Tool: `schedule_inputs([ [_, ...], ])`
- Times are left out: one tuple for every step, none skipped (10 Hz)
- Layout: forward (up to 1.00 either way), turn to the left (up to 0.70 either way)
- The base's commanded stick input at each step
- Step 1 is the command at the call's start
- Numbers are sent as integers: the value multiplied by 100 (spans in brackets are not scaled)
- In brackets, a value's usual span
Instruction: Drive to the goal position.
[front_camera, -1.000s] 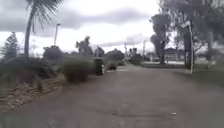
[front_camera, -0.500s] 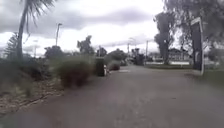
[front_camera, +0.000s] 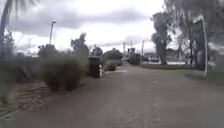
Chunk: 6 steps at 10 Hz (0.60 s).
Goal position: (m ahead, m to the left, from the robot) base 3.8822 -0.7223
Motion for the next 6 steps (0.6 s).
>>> schedule_inputs([
  [100, -27],
  [100, -27],
  [100, -27],
  [100, -27],
  [100, -27],
  [100, -27],
])
